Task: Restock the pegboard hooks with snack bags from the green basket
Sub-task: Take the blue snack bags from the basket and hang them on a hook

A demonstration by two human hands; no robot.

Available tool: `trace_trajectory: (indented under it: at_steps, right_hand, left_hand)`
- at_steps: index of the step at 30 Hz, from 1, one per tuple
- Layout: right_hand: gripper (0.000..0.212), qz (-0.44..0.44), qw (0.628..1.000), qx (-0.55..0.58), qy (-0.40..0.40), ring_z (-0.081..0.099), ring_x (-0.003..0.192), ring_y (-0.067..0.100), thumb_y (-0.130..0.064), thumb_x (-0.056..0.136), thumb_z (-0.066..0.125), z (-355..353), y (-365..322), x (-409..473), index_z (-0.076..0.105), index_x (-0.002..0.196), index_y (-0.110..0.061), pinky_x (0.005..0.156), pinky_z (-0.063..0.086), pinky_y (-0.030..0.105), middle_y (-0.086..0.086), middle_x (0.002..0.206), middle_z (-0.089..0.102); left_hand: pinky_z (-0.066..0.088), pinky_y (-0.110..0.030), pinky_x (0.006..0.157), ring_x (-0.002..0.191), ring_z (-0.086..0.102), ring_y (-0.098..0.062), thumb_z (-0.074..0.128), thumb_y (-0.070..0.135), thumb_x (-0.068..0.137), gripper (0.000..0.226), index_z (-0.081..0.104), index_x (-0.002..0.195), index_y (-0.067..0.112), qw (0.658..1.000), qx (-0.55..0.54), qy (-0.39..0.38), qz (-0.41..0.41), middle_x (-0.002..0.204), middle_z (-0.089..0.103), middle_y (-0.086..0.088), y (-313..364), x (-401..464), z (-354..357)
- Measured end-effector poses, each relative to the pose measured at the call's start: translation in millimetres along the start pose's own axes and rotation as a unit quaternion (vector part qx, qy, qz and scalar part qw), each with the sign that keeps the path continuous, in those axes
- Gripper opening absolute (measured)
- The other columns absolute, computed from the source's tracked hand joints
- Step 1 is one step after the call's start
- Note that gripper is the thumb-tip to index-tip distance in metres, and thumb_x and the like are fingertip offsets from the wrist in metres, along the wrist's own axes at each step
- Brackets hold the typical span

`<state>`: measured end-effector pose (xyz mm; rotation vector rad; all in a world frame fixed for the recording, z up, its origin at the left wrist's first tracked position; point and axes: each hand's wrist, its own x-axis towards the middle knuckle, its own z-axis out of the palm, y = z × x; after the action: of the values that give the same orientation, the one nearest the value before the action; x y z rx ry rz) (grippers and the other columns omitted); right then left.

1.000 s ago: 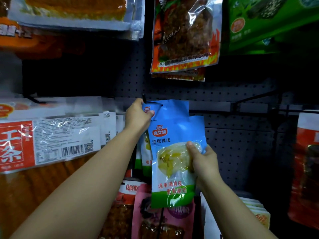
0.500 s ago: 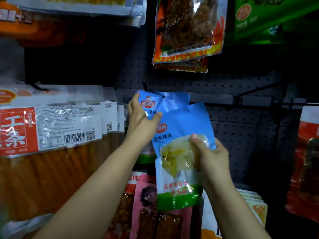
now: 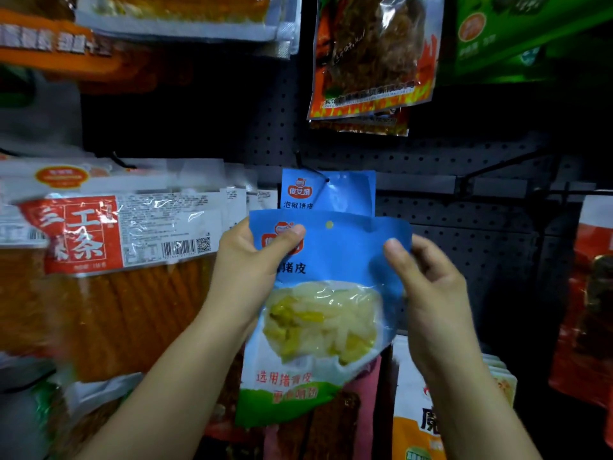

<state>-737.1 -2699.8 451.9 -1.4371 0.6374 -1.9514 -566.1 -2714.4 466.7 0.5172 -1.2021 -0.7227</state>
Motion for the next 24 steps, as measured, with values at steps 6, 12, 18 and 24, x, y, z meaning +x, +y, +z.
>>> trace_trajectory:
  at_steps: [6, 12, 18, 24]
  right_hand:
    - [0.012, -0.089, 0.993, -0.037, -0.075, 0.069, 0.066, 0.005, -0.039, 0.074, 0.066, 29.8, -35.6, -2.9, 0.071, 0.067, -0.031, 0.056, 0.053, 0.02, -0.008, 0.068, 0.072]
    - [0.02, -0.141, 0.987, -0.062, -0.055, 0.069, 0.07, 0.017, -0.033, 0.084, 0.067, 48.2, -58.5, 6.2, 0.068, 0.066, -0.024, 0.062, 0.058, 0.045, 0.001, 0.07, 0.071]
    - [0.021, -0.109, 0.991, -0.041, -0.063, 0.072, 0.069, 0.018, -0.025, 0.089, 0.067, 57.6, -64.5, 25.0, 0.069, 0.069, -0.017, 0.059, 0.06, 0.035, 0.002, 0.073, 0.074]
    - [0.022, -0.065, 0.996, -0.047, -0.05, 0.073, 0.075, 0.028, -0.028, 0.088, 0.067, 57.7, -53.3, 34.7, 0.069, 0.074, -0.01, 0.067, 0.059, 0.045, 0.01, 0.08, 0.075]
  left_hand:
    - [0.053, -0.023, 0.055, 0.067, 0.071, -0.012, 0.065, 0.024, 0.076, 0.012, 0.071, 0.069, 0.032, 0.995, 0.003, 0.028, 0.098, 0.07, 0.073, 0.006, 25.8, -12.2, -6.6]
    - [0.054, -0.024, 0.058, 0.066, 0.069, -0.008, 0.065, 0.025, 0.077, 0.014, 0.071, 0.068, 0.033, 0.985, 0.005, 0.046, 0.167, 0.069, 0.072, 0.01, 55.2, -1.8, -6.0]
    - [0.054, -0.024, 0.057, 0.066, 0.069, -0.008, 0.065, 0.022, 0.079, 0.018, 0.07, 0.066, 0.034, 0.977, 0.019, 0.055, 0.205, 0.068, 0.072, 0.011, 68.4, 10.1, -3.6]
    - [0.056, -0.027, 0.059, 0.067, 0.07, -0.011, 0.066, 0.024, 0.078, 0.016, 0.07, 0.066, 0.033, 0.985, 0.037, 0.048, 0.164, 0.07, 0.073, 0.007, 59.4, 19.0, -1.9]
